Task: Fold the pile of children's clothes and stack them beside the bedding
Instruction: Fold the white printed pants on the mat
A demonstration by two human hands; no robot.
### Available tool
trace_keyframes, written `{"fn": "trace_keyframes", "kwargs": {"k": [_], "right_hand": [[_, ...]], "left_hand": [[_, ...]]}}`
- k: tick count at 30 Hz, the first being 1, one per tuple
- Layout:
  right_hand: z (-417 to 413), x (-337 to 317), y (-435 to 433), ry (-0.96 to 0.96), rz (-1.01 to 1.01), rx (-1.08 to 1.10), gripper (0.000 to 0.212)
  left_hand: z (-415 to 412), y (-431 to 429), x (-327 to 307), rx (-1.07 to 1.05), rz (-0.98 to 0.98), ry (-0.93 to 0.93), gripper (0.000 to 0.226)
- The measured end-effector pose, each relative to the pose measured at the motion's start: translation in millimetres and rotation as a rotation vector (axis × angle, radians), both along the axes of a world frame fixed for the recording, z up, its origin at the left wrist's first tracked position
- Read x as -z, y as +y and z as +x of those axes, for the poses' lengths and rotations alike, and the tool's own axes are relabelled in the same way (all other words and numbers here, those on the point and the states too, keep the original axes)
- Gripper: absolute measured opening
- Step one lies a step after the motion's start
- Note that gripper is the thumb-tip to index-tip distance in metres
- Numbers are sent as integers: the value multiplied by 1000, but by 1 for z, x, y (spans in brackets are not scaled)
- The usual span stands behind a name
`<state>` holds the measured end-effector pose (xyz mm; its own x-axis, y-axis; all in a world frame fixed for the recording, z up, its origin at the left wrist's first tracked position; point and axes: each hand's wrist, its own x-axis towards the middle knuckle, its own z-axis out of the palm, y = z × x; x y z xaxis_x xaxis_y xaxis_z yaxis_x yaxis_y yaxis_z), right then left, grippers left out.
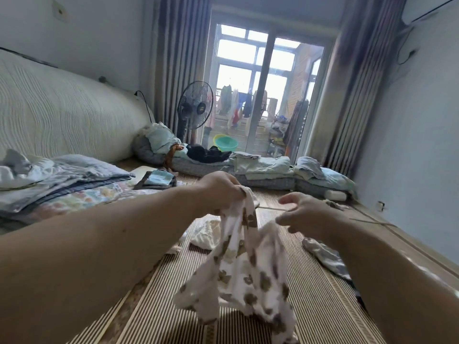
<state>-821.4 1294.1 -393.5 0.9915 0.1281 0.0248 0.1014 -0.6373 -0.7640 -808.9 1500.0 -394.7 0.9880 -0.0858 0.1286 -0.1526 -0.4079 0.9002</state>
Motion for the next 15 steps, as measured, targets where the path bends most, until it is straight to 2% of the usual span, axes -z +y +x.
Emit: {"fn": "trace_keyframes", "kwargs": {"k": [2,4,6,8,10,13,15], "right_hand": [[-8,12,17,-11,-3,-40,53],[-18,25,30,-17,9,-116,63],[-22,37,39,-28,107,-186,51],[-19,51,44,-52,231,-186,28],[-14,67,45,-77,230,-116,8],[-7,86,34,-105,119,8,17],[1,95,14,-145,-40,116,27]], "left_hand": [[0,-11,-1,8,34,21,13],[-2,-17,-3,26,46,24,10],[-5,-18,-4,76,50,29,8],[-9,-14,-7,161,51,45,6],[-12,-3,-11,227,26,63,6],[-11,25,-18,228,-48,70,11],[-8,46,-20,186,-88,64,18]]}}
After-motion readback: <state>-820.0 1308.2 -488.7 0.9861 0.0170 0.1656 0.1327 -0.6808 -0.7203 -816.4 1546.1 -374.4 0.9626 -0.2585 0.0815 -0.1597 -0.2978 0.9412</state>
